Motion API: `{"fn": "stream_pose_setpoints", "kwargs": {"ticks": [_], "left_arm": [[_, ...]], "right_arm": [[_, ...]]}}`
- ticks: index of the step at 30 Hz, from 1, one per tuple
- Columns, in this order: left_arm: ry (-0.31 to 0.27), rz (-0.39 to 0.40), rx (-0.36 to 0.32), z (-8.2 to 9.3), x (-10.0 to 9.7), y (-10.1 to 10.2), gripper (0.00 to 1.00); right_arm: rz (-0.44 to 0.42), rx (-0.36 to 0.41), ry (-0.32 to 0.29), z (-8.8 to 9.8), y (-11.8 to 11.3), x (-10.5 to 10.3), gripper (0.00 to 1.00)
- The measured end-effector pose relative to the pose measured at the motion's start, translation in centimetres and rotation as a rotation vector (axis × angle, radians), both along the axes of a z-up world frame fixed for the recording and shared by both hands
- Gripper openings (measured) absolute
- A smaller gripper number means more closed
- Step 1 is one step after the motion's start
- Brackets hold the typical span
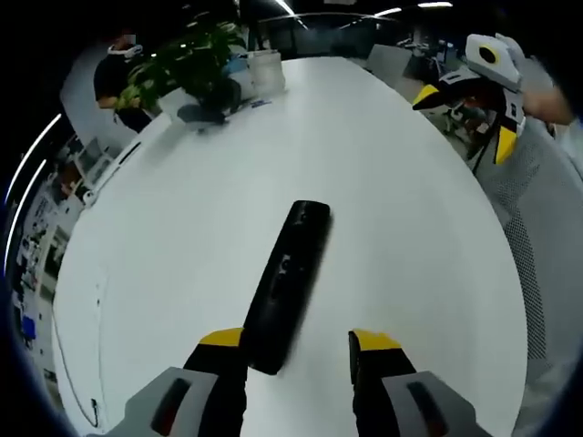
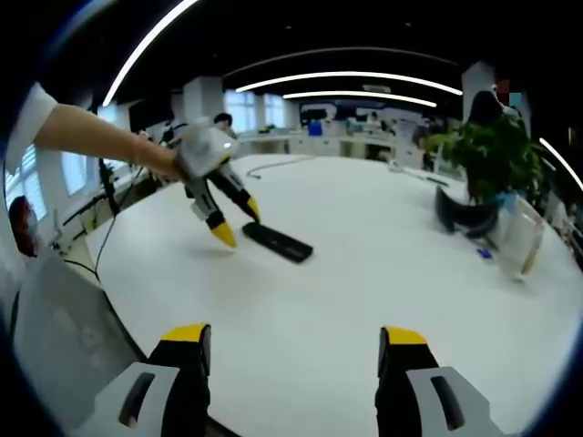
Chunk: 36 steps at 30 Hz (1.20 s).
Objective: Press the specified remote control buttons in sequence, fully releasing each button before pressing the next.
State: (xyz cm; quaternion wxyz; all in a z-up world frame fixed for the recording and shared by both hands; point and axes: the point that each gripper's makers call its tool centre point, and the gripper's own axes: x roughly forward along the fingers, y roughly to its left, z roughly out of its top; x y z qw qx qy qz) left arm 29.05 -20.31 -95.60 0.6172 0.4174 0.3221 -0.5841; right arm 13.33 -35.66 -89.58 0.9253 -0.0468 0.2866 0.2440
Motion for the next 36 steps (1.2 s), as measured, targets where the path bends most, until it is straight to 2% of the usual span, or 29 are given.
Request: {"fn": "stream_pose_setpoints", "kwargs": {"ticks": [1, 2, 8, 14, 16, 18, 19, 27, 30, 33, 36], "left_arm": [[0.005, -0.035, 0.030, -0.3, -0.3, 0.1, 0.40], [-0.042, -0.056, 0.038, -0.2, 0.4, -0.1, 0.39], [-0.036, -0.168, 0.127, 0.0, 0.9, 0.1, 0.27], [0.005, -0.096, 0.139, -0.3, 2.7, 1.3, 0.25], [0.011, -0.109, 0.159, -0.5, 2.8, 1.8, 0.25], [0.012, -0.169, 0.200, -0.7, 2.7, 2.4, 0.25], [0.014, -0.164, 0.220, -1.1, 2.7, 2.7, 0.25], [0.033, -0.154, 0.252, -1.3, 2.3, 2.3, 0.24], [0.028, -0.127, 0.296, -1.5, 2.2, 2.3, 0.24], [0.004, -0.148, 0.360, -1.5, 2.2, 2.2, 0.24], [0.006, -0.143, 0.378, -1.6, 2.2, 2.2, 0.23]], "right_arm": [[-0.001, 0.001, -0.001, 0.0, 0.0, 0.0, 0.73], [-0.003, 0.002, -0.003, 0.1, 0.0, 0.0, 0.73], [-0.019, 0.009, -0.010, 0.2, -0.3, 0.1, 0.73], [-0.020, 0.009, -0.005, 0.2, -0.4, 0.2, 0.72], [-0.011, 0.003, -0.002, 0.0, -0.2, 0.1, 0.72], [-0.007, 0.000, 0.001, -0.1, -0.2, 0.1, 0.72], [-0.006, 0.001, 0.003, -0.1, -0.2, 0.0, 0.71], [-0.003, 0.011, 0.021, -0.6, 0.0, -0.3, 0.69], [0.015, -0.002, 0.041, -1.0, 0.2, -0.5, 0.68], [0.044, -0.013, 0.082, -1.7, 0.7, -0.9, 0.67], [0.074, -0.043, 0.097, -2.2, 1.0, -1.1, 0.66]]}}
